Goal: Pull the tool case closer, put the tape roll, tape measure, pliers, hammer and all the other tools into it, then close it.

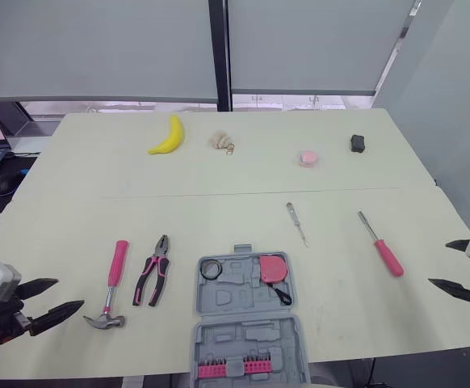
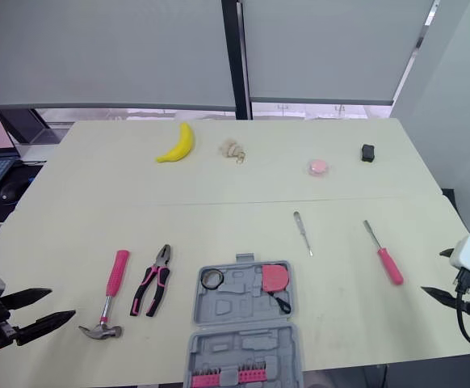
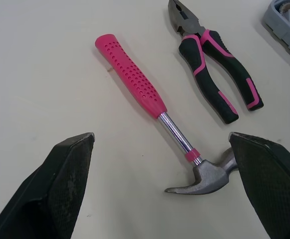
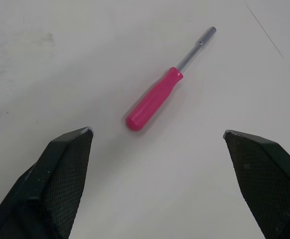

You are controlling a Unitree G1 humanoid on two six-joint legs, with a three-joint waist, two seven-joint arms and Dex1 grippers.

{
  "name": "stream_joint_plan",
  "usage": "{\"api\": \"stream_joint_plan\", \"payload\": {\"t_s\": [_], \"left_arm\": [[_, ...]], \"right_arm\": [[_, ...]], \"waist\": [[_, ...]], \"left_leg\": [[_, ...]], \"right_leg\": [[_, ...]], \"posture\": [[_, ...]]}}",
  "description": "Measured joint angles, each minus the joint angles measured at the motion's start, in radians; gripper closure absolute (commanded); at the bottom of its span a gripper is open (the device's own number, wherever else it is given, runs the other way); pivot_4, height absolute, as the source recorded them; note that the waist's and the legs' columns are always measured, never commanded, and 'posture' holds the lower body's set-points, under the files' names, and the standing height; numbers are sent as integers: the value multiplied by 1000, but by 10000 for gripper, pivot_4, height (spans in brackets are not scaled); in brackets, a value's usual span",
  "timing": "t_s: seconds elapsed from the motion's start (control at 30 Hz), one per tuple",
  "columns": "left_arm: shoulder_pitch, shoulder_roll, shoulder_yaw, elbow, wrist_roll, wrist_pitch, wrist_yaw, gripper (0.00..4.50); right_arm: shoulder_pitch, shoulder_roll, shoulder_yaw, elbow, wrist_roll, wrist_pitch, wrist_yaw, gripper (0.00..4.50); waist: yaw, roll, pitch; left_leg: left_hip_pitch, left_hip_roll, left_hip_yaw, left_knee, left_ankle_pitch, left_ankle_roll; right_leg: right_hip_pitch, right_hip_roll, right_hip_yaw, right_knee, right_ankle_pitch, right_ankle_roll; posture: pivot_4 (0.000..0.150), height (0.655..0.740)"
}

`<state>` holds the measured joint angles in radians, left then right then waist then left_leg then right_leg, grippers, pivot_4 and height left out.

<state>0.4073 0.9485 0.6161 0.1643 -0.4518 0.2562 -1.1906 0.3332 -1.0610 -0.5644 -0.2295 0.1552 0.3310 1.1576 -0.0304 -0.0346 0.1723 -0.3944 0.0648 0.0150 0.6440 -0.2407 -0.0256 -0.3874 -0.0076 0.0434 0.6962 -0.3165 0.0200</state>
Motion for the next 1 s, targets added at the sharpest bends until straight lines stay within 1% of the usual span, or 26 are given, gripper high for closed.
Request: {"api": "stream_joint_plan", "payload": {"t_s": [0.4, 0.6, 0.67, 0.83, 0.9, 1.0], "left_arm": [[-3, -2, 0, 4, 4, -2, 2, 0], [9, -7, 5, 6, 4, -2, 3, 0], [26, -14, 17, 4, 3, -1, 5, 0], [78, -35, 66, -21, -2, 7, 22, 0], [98, -56, 83, -59, -14, 40, 37, 0], [124, -106, 106, -162, -56, 120, 87, 0]], "right_arm": [[-15, 0, 38, 0, 0, 0, -8, 214], [-63, 2, 61, -6, 8, -3, -21, 214], [-94, 3, 82, -26, 29, 10, -23, 214], [-204, -6, 150, -138, 122, 93, -13, 214], [-276, -16, 197, -179, 159, 134, -10, 214], [-411, -16, 281, -228, 216, 190, -20, 214]], "waist": [[0, 0, 0], [-1, 0, 0], [-3, 0, 0], [-3, 0, 0], [-2, 1, 0], [-2, 0, 1]], "left_leg": [[0, 0, 0, 0, 0, 0], [0, 0, 0, 0, 0, 0], [0, 0, 0, 0, 0, 0], [0, 1, 0, 0, 0, 0], [0, 2, -1, 0, 0, 0], [0, 5, -2, 0, 0, 0]], "right_leg": [[0, 0, 0, 0, 0, 0], [0, 0, 0, 0, 0, 0], [0, 0, 0, 0, 0, 0], [0, 0, 0, 0, 0, 0], [0, -1, 0, 0, 0, 0], [0, -3, 0, 0, 1, 0]], "posture": [[1500, 7274], [1500, 7274], [1500, 7274], [1500, 7274], [1500, 7274], [1500, 7274]]}}
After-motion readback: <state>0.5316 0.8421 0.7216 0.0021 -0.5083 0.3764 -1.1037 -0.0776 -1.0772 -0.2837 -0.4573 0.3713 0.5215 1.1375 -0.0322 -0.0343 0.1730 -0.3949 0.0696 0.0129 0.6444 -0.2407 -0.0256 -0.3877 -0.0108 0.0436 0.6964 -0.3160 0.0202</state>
